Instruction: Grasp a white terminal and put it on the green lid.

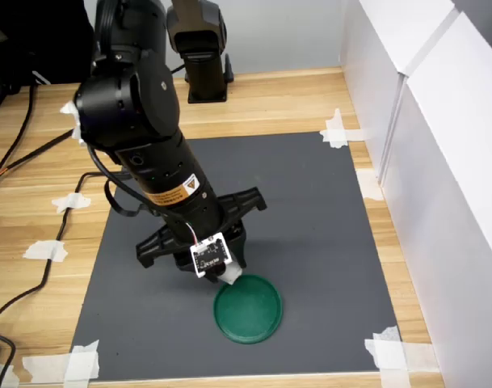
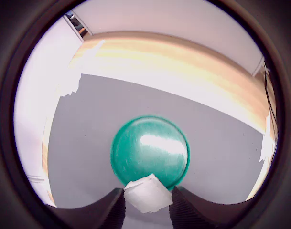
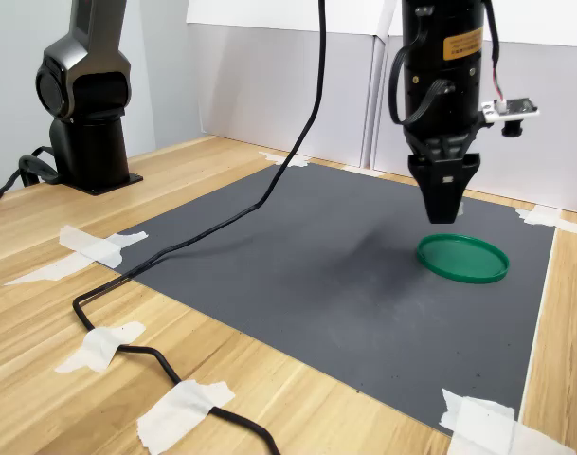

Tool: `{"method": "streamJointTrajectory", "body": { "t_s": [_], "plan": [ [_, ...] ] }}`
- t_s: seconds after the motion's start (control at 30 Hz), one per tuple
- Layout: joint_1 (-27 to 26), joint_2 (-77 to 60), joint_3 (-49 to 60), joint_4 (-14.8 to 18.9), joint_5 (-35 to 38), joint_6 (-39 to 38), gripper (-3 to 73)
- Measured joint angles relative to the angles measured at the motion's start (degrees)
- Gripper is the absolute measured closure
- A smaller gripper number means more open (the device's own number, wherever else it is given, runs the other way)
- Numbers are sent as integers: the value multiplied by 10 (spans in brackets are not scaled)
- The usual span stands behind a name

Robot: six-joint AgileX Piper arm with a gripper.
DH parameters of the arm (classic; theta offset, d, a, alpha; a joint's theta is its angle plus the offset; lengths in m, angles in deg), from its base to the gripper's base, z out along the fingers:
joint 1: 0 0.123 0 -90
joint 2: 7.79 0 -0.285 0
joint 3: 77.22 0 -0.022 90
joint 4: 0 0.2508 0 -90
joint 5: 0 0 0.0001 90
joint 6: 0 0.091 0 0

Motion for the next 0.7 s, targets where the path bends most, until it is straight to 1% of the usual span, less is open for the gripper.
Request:
{"method": "streamJointTrajectory", "body": {
  "t_s": [0.23, 0.5, 0.57, 0.7],
  "plan": [
    [3, 2, -6, 3, -53, -4, 329],
    [3, 3, -6, 6, -55, -18, 328],
    [3, 3, -6, 8, -55, -19, 304],
    [3, 3, -6, 11, -56, -19, 218]
  ]
}}
